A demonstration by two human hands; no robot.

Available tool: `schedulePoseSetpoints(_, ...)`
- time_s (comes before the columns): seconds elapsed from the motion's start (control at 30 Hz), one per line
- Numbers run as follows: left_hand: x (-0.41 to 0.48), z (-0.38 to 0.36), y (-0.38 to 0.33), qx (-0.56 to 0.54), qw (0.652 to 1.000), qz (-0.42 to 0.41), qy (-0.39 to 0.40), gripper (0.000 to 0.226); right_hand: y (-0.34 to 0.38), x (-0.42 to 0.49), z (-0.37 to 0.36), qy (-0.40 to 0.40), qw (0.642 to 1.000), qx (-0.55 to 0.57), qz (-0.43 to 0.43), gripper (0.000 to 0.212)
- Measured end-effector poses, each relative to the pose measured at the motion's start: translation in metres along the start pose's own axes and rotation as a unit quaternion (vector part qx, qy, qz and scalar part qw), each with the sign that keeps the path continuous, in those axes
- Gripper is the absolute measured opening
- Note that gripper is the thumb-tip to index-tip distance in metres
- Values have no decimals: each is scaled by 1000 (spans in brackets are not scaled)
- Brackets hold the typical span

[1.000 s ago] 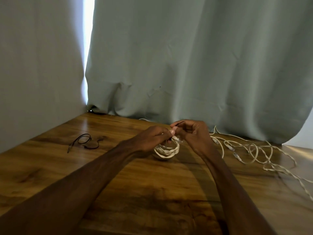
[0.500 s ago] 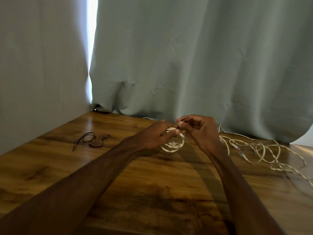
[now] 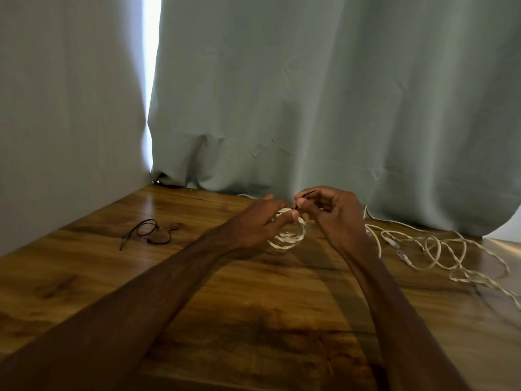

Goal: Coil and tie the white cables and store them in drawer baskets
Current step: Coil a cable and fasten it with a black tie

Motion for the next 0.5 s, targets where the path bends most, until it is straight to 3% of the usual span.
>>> schedulePoseSetpoints(0.23,-6,14,-10,5,999,-16,-50,21,3,1,1,8,1000,0,9,11)
schedulePoseSetpoints(0.5,-4,18,-8,46,996,-30,-71,33,0,2,1,13,999,20,-22,14)
Point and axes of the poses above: each hand's wrist, its own x-axis towards the middle knuckle, its own z-axis out of the back of the hand, y = z × x, the point moved 7 cm from there along x, towards the middle knuckle, and after that the axes turned 6 degrees about z, right-handed, at the moved point
